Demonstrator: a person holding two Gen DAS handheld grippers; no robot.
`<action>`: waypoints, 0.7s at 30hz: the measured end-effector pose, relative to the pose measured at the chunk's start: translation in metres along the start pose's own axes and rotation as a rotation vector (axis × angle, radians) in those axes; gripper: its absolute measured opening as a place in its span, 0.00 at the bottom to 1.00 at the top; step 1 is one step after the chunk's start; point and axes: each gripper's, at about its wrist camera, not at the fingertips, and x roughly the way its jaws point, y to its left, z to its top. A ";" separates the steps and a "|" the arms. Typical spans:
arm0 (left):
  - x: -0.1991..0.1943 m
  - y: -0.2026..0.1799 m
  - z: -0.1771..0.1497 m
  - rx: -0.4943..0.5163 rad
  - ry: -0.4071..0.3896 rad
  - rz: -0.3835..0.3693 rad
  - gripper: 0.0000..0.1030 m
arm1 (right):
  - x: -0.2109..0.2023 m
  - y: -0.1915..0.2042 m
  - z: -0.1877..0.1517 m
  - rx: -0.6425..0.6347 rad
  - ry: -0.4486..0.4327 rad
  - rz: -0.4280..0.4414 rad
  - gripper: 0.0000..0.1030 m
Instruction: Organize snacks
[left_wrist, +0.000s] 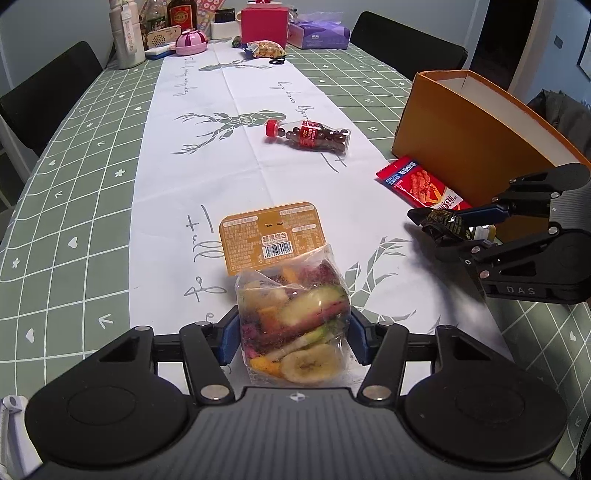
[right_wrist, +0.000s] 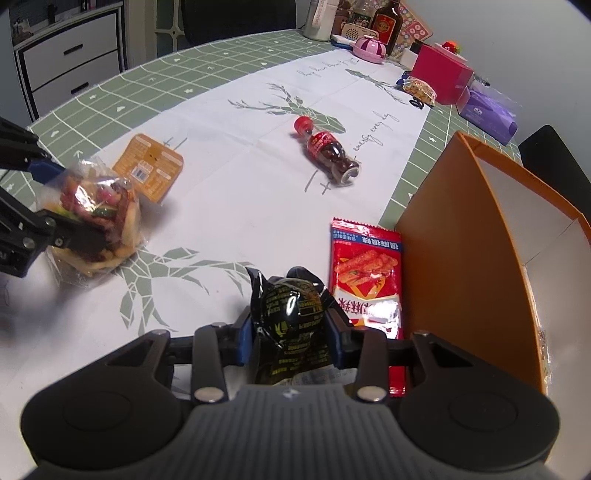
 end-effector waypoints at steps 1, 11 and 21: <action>-0.001 0.001 0.001 -0.004 -0.003 -0.003 0.63 | -0.001 -0.001 0.001 0.004 -0.004 0.004 0.37; -0.019 0.015 0.013 -0.062 -0.053 -0.015 0.63 | -0.013 -0.005 0.008 0.028 -0.034 0.019 0.37; -0.025 0.007 0.015 -0.017 -0.077 0.040 0.63 | -0.028 -0.012 0.014 0.059 -0.078 0.039 0.37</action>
